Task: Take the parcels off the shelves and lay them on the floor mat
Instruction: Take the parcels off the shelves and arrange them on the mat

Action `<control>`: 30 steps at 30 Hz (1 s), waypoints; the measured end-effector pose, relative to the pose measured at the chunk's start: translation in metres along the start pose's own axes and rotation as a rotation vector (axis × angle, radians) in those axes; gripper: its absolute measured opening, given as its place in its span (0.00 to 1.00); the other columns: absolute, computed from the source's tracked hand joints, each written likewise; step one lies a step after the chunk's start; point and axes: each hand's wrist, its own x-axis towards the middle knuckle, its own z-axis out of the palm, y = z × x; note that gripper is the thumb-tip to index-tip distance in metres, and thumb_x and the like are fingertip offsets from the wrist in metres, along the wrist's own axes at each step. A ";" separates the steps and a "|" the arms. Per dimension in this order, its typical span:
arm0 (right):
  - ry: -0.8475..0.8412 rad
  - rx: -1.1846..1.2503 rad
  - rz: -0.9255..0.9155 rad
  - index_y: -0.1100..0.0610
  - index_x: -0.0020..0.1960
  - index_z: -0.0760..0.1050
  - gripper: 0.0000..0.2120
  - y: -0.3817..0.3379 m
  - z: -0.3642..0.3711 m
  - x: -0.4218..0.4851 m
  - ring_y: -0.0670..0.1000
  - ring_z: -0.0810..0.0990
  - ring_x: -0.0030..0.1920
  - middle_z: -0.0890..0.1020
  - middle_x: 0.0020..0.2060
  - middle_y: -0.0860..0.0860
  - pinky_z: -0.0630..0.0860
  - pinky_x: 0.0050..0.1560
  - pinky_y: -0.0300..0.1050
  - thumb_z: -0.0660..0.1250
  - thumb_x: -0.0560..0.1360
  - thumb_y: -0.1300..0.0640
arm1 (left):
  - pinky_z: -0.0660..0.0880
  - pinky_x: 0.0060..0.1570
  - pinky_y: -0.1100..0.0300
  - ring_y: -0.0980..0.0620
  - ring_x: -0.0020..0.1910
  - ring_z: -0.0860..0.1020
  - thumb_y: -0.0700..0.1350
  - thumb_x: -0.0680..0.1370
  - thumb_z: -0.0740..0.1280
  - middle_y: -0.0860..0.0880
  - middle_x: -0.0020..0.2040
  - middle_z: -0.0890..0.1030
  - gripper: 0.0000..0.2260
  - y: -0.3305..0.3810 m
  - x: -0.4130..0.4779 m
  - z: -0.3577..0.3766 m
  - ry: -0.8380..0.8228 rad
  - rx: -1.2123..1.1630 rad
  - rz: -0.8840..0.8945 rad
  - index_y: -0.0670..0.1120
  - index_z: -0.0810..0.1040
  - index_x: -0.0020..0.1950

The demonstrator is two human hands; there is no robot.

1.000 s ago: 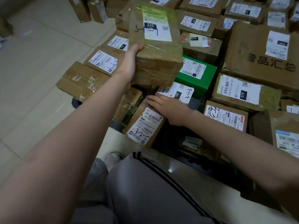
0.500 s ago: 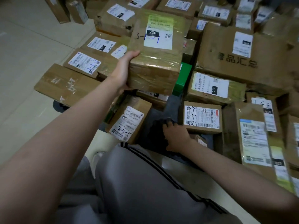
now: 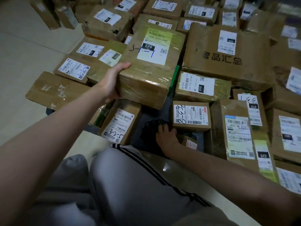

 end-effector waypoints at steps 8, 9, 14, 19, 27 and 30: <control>0.098 0.073 -0.101 0.62 0.73 0.62 0.31 0.019 -0.021 -0.020 0.66 0.63 0.69 0.63 0.72 0.66 0.66 0.64 0.59 0.70 0.73 0.60 | 0.78 0.44 0.51 0.49 0.49 0.80 0.57 0.74 0.65 0.50 0.47 0.83 0.11 -0.011 -0.011 -0.037 0.022 -0.040 -0.023 0.55 0.78 0.53; 0.123 0.081 -0.126 0.62 0.72 0.62 0.34 0.023 -0.027 -0.025 0.65 0.65 0.68 0.65 0.70 0.65 0.66 0.64 0.57 0.72 0.71 0.59 | 0.78 0.44 0.51 0.50 0.48 0.81 0.57 0.74 0.65 0.51 0.45 0.84 0.11 -0.011 -0.012 -0.042 0.013 -0.051 -0.023 0.55 0.80 0.52; 0.215 0.214 -0.214 0.58 0.67 0.67 0.31 0.056 -0.057 -0.049 0.60 0.72 0.61 0.76 0.61 0.58 0.71 0.55 0.51 0.73 0.69 0.51 | 0.73 0.60 0.39 0.46 0.60 0.77 0.56 0.73 0.65 0.50 0.55 0.80 0.14 -0.008 -0.022 -0.064 -0.007 -0.123 -0.034 0.56 0.78 0.57; 0.148 0.544 -0.067 0.53 0.55 0.71 0.25 0.111 -0.092 -0.069 0.52 0.77 0.47 0.78 0.48 0.51 0.76 0.44 0.48 0.75 0.66 0.41 | 0.74 0.59 0.42 0.49 0.52 0.81 0.53 0.79 0.59 0.51 0.52 0.82 0.13 0.002 -0.033 -0.081 -0.051 -0.121 -0.060 0.53 0.79 0.57; 0.169 0.921 0.201 0.55 0.39 0.73 0.17 0.214 -0.127 -0.097 0.51 0.77 0.37 0.79 0.36 0.51 0.71 0.36 0.44 0.73 0.68 0.43 | 0.83 0.38 0.52 0.51 0.41 0.85 0.52 0.74 0.67 0.50 0.43 0.86 0.11 -0.001 -0.038 -0.099 -0.184 -0.068 -0.125 0.51 0.87 0.43; 0.251 0.864 0.337 0.56 0.41 0.75 0.20 0.240 -0.128 -0.105 0.52 0.77 0.36 0.79 0.36 0.52 0.75 0.37 0.47 0.71 0.69 0.38 | 0.79 0.26 0.58 0.52 0.32 0.84 0.47 0.76 0.65 0.49 0.35 0.85 0.09 -0.004 -0.032 -0.092 -0.120 -0.001 -0.159 0.45 0.83 0.42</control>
